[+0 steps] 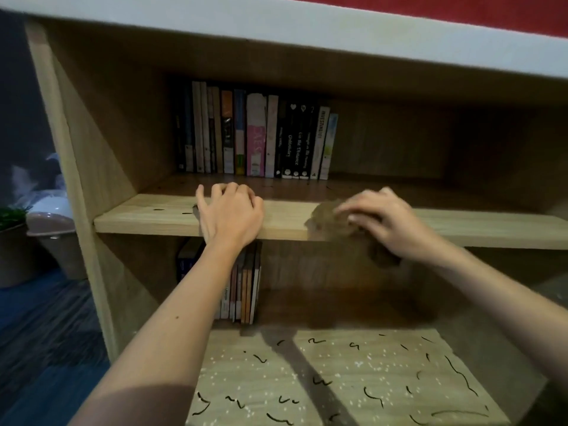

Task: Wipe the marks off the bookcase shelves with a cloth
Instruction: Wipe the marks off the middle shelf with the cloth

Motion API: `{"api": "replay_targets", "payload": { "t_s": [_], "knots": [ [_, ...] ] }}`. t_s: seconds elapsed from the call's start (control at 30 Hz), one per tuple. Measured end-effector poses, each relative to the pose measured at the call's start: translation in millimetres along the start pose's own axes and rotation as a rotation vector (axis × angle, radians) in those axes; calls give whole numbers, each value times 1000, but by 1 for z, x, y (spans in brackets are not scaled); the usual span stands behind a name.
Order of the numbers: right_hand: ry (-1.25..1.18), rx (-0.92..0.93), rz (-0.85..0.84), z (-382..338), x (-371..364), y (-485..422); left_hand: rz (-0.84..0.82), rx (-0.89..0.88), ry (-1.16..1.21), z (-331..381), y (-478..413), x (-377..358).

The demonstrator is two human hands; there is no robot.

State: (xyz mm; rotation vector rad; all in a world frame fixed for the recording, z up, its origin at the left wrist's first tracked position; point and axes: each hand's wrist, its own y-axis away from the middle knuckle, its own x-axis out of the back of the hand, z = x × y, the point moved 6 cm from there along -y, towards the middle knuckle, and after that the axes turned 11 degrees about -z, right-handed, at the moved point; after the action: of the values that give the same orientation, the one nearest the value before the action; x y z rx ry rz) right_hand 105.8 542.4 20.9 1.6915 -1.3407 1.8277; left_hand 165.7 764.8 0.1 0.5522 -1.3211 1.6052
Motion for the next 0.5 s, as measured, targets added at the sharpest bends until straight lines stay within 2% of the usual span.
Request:
{"api": "replay_targets", "payload": {
  "t_s": [0.07,0.13,0.17,0.2,0.3,0.4,0.43,0.5],
  "knots": [
    [-13,-348,54,67,20,-12,-13,3,0,1,0,0],
    [-32,-718,-61,110,9,-13,-26,11,-11,3,0,-1],
    [-3,-808,-115,116,-1,-16,-32,14,-16,3,-1,-2],
    [19,-807,-147,110,-10,-22,-35,16,-22,3,-2,-4],
    [-5,-522,-143,43,-31,-43,-39,15,-25,3,-3,-8],
    [13,-300,14,-18,-37,-26,-109,26,-34,0,-6,-9],
    [-10,-231,51,-32,-37,-17,-133,34,-39,-1,-6,-10],
    [-153,-154,17,-42,-33,0,-153,6,-52,5,-7,-9]
  ]
}}
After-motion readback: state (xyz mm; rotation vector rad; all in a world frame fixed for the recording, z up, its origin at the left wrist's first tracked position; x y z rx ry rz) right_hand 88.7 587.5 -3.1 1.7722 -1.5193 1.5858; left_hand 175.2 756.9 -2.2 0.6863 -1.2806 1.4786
